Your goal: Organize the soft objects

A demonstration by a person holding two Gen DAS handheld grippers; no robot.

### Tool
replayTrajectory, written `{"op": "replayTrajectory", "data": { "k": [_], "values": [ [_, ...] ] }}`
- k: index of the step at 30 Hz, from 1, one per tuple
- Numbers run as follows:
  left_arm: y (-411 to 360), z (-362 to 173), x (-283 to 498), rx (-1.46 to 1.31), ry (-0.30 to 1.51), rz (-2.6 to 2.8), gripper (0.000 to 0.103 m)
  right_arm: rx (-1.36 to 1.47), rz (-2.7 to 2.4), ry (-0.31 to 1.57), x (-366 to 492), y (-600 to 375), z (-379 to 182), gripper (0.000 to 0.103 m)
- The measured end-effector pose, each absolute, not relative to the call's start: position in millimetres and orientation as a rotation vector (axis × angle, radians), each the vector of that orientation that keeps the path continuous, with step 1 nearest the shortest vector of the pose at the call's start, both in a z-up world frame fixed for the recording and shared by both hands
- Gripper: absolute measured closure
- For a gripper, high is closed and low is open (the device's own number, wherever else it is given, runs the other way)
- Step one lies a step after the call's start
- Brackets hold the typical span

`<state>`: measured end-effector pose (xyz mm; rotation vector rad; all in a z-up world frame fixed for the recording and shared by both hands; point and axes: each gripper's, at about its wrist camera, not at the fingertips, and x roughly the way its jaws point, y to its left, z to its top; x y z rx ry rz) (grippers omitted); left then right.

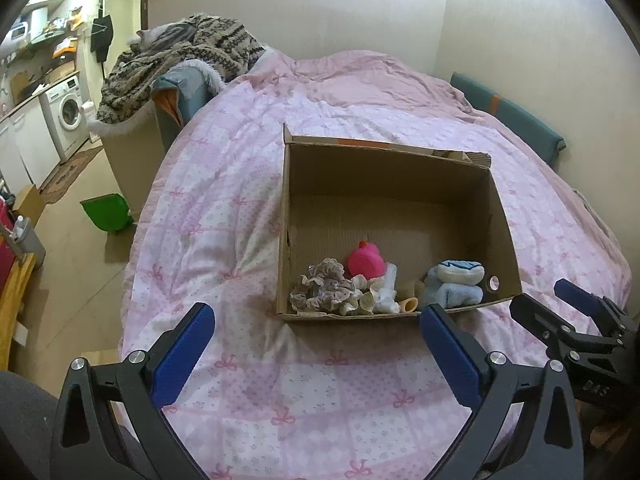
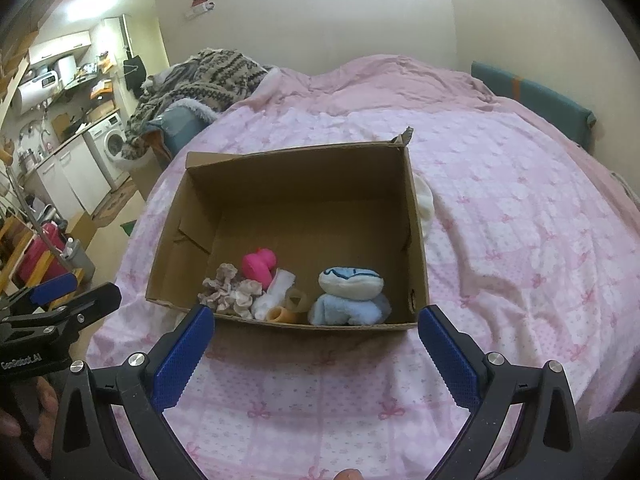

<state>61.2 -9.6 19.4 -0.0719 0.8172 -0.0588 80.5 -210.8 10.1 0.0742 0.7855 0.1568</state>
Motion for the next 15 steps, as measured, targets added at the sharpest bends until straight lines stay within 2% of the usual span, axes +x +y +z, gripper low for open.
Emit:
{"op": "replayTrajectory", "data": {
  "k": [15],
  "values": [
    [-10.5,18.2,60.6,-0.066,0.819,-0.065,0.0,0.085,0.147,0.796,83.0,-214.3,8.3,0.0]
  ]
}}
